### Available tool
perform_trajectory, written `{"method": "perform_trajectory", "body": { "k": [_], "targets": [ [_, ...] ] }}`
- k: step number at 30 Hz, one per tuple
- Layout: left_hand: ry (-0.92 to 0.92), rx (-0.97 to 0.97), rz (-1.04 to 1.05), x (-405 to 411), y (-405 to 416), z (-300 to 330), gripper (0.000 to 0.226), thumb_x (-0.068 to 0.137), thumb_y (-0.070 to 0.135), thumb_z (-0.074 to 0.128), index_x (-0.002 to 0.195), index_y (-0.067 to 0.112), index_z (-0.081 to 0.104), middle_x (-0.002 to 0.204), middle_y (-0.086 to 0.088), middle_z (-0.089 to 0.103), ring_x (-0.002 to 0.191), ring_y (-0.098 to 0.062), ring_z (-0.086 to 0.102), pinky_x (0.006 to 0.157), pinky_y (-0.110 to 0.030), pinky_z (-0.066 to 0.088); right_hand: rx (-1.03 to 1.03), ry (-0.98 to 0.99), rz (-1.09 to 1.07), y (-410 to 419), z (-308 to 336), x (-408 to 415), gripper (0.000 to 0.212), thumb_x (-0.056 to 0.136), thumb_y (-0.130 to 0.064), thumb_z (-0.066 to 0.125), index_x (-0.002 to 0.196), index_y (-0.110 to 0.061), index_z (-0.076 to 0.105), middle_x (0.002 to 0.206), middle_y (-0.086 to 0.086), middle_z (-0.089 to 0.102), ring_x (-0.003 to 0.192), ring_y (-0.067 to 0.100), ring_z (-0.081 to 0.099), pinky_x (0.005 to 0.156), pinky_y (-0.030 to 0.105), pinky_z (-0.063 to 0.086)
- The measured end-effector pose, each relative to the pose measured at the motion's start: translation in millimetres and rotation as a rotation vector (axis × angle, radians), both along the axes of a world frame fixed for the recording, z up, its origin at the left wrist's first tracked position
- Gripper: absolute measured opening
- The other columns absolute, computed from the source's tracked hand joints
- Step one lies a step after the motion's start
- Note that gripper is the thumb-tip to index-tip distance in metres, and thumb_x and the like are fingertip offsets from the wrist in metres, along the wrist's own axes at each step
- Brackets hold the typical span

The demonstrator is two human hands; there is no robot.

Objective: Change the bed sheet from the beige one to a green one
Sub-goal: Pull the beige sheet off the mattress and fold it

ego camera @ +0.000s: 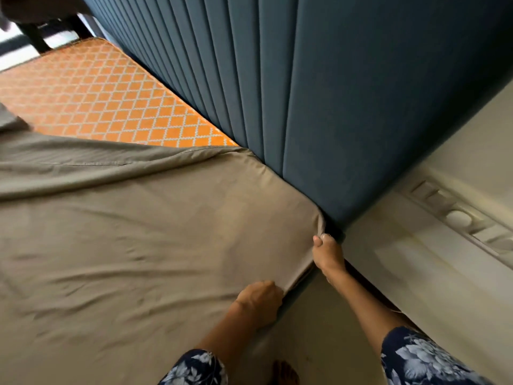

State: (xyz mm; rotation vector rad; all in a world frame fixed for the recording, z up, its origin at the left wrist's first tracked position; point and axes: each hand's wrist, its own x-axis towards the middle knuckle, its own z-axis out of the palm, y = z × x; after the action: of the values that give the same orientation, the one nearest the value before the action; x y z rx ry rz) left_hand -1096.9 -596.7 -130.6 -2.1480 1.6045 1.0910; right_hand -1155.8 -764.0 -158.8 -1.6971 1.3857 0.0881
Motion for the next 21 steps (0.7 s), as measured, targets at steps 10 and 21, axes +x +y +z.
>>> {"method": "perform_trajectory", "body": {
  "k": [10,21],
  "targets": [
    [0.095,-0.134,0.188,24.1,110.2,153.1,0.03,0.102,0.02,0.038,0.113,0.007,0.062,0.111,-0.009,0.062,0.104,-0.023,0.058,0.087,-0.028,0.042,0.022,-0.089,0.529,72.4,138.2,16.6,0.034,0.099,-0.012,0.041,0.064,-0.01,0.042,0.069,0.007,0.045,0.072,0.018,0.042,0.06,0.03,0.022],
    [-0.017,-0.77,1.123,63.4,340.0,273.2,0.041,0.085,0.047,0.05,0.054,0.021,0.05,0.046,0.011,0.046,0.045,0.0,0.042,0.051,-0.023,0.034,0.202,-0.56,0.845,280.2,327.9,140.3,0.035,0.101,-0.015,0.041,0.067,-0.017,0.039,0.05,0.006,0.046,0.031,0.003,0.044,0.037,0.019,0.036]
  ]
}}
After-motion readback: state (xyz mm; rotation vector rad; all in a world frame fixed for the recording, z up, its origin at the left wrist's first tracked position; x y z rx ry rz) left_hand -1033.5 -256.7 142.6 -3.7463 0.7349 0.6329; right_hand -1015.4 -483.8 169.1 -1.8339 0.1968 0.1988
